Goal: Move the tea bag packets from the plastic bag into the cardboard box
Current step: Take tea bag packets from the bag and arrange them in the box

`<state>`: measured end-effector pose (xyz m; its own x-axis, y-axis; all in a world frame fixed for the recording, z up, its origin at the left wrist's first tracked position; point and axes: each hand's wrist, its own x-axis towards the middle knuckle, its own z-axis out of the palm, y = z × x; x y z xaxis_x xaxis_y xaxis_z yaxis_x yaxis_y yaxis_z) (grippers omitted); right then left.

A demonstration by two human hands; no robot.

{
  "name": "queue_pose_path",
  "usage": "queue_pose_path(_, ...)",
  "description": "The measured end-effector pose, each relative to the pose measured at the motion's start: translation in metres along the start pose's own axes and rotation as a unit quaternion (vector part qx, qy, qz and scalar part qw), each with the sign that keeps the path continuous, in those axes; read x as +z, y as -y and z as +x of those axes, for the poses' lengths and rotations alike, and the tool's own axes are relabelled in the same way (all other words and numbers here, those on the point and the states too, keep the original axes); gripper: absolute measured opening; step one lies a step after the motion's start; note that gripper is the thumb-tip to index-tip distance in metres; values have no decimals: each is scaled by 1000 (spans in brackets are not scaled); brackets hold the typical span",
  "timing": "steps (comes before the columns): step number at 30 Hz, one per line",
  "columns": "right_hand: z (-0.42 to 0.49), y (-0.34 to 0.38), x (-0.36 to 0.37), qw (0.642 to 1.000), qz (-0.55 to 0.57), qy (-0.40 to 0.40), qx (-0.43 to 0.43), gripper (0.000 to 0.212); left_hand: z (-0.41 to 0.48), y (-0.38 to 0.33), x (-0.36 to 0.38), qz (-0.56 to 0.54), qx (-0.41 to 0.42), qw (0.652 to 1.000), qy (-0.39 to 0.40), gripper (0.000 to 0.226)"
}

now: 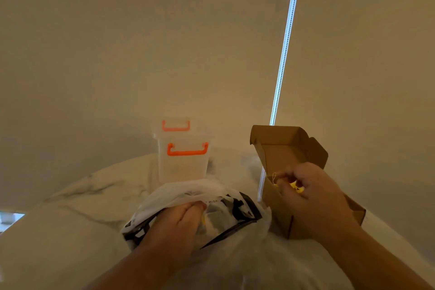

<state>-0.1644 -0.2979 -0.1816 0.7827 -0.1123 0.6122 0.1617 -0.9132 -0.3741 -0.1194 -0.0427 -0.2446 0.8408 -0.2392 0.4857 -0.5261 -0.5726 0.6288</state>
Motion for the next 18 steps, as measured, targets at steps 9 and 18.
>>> queue_pose_path(9,-24,59,41,949,-43,296,-104,29,12,-2,13,24,-72,996,53,29)
queue_pose_path(18,-18,47,60,950,-114,289,-25,26,13,1,20,122,-43,981,144,35)
